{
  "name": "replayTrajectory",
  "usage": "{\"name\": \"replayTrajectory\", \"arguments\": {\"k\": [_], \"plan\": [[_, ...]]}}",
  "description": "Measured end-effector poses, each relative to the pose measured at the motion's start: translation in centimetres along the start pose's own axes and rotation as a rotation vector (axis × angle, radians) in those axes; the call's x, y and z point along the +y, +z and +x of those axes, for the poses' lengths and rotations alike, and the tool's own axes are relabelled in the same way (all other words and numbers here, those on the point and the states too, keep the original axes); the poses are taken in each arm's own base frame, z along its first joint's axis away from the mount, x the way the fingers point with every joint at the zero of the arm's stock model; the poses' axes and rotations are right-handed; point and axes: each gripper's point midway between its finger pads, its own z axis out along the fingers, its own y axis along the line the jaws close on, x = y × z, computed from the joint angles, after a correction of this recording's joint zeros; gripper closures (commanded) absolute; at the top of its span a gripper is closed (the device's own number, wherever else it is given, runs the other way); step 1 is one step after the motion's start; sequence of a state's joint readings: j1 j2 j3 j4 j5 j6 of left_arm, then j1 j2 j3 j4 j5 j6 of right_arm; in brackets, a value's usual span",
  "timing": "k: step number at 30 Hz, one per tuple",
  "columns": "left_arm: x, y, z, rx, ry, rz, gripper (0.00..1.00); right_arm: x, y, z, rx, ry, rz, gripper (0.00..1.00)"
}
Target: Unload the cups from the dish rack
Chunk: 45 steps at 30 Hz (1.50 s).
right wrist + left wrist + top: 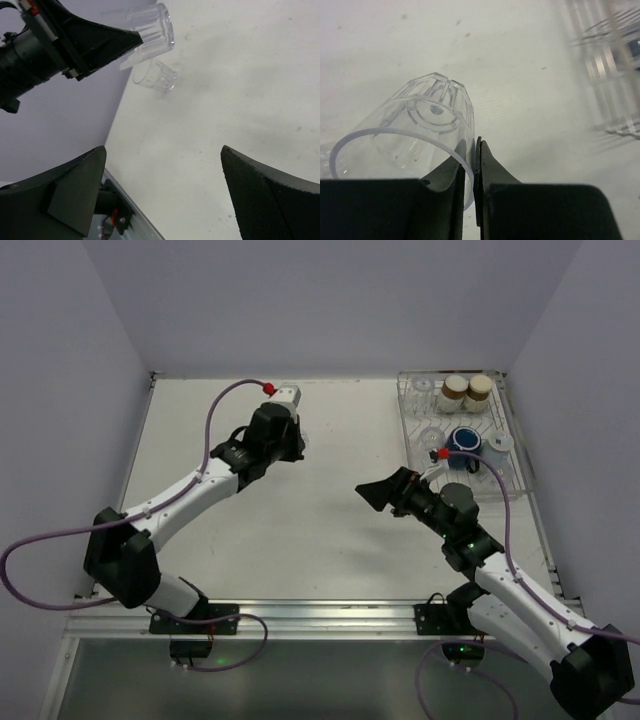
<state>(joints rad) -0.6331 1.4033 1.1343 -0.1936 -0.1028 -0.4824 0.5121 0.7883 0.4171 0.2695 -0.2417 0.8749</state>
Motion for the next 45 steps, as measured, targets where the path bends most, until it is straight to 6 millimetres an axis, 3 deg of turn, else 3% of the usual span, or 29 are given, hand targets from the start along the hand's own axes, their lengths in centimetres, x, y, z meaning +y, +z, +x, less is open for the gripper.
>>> {"name": "replayTrajectory", "arguments": {"k": [4,10,16,20,22,28,33,36,38,41,45], "plan": [[5.4,2.7,4.0,0.206,0.111,-0.222,1.0,-1.9,-0.6,0.5,0.012,-0.046,0.086,0.01],[9.5,3.8,9.3,0.463,0.223,-0.355,1.0,-2.9,-1.4,0.8,0.022,-0.084,0.13,0.01],[12.9,3.7,10.7,0.566,0.215,-0.415,1.0,-2.4,-1.7,0.6,0.012,-0.103,0.11,0.01],[14.2,3.8,10.9,0.598,0.212,-0.432,0.82,-2.2,-1.8,0.4,0.006,-0.121,0.103,0.01],[14.1,4.1,11.1,0.608,0.213,-0.425,0.7,-2.3,-1.9,0.5,0.009,-0.125,0.106,0.01],[13.6,5.0,10.6,0.61,0.219,-0.404,0.54,-2.9,-2.1,1.0,0.03,-0.132,0.128,0.01],[13.4,5.0,10.0,0.601,0.224,-0.4,0.33,-3.4,-2.4,1.1,0.039,-0.138,0.161,0.01],[12.7,5.0,9.2,0.586,0.217,-0.37,0.23,-3.3,-2.5,0.5,0.032,-0.149,0.18,0.1],[11.5,4.8,8.0,0.558,0.206,-0.329,0.19,-3.2,-2.6,0.0,0.022,-0.153,0.196,0.15],[8.8,4.1,4.4,0.453,0.199,-0.26,0.17,-2.9,-2.5,-1.0,0.007,-0.158,0.226,0.25],[3.6,0.7,-0.9,0.253,0.214,-0.127,0.17,-3.2,-2.7,-2.6,-0.037,-0.164,0.293,0.41]]}}
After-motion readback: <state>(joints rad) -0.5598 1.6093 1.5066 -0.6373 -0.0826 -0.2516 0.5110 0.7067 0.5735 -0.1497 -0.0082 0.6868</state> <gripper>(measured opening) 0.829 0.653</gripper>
